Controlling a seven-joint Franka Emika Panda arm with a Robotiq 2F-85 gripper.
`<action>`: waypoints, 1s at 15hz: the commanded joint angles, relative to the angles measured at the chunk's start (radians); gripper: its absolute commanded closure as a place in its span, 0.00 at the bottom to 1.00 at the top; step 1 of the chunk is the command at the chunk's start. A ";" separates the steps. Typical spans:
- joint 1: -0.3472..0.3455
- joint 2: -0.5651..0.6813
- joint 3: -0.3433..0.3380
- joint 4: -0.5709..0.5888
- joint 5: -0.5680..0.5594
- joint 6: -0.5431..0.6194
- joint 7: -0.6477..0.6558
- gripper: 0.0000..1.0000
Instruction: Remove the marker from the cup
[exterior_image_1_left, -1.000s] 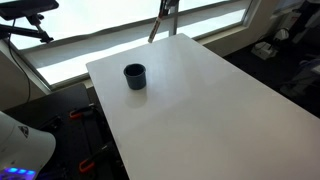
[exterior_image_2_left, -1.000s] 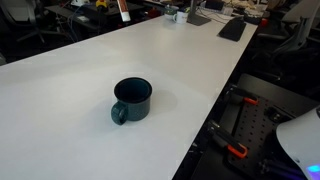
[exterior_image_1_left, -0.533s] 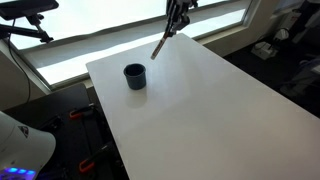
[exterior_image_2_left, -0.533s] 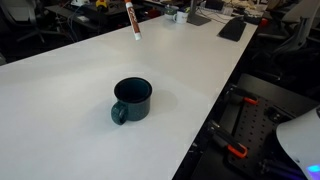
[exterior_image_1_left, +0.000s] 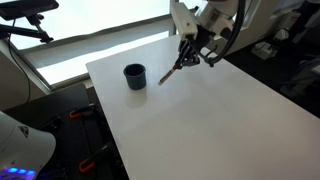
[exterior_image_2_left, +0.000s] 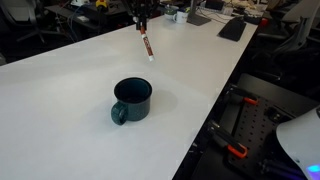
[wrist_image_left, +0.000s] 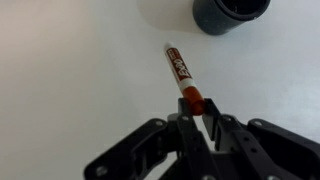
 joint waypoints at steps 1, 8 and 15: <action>-0.014 0.101 -0.008 0.041 -0.028 -0.015 -0.012 0.95; -0.032 0.233 -0.016 0.064 -0.082 -0.016 -0.012 0.95; -0.027 0.266 -0.018 0.093 -0.113 -0.018 0.002 0.95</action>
